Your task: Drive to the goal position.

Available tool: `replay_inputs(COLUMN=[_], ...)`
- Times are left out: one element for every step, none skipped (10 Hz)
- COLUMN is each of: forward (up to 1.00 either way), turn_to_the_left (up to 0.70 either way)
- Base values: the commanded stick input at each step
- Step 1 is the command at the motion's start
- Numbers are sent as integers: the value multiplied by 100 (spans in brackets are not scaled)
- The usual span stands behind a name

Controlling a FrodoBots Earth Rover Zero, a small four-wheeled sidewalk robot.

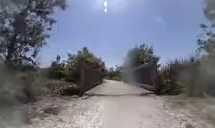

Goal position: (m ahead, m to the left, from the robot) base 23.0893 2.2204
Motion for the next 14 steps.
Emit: replay_inputs(forward=[70, 70, 70, 70, 70, 70, 70, 70, 70, 70, 70, 70, 70, 70], turn_to_the_left=[0, -13, -14, -14, -14, -6, 0, 0, 0, 0, 0, 0, 0, 0])
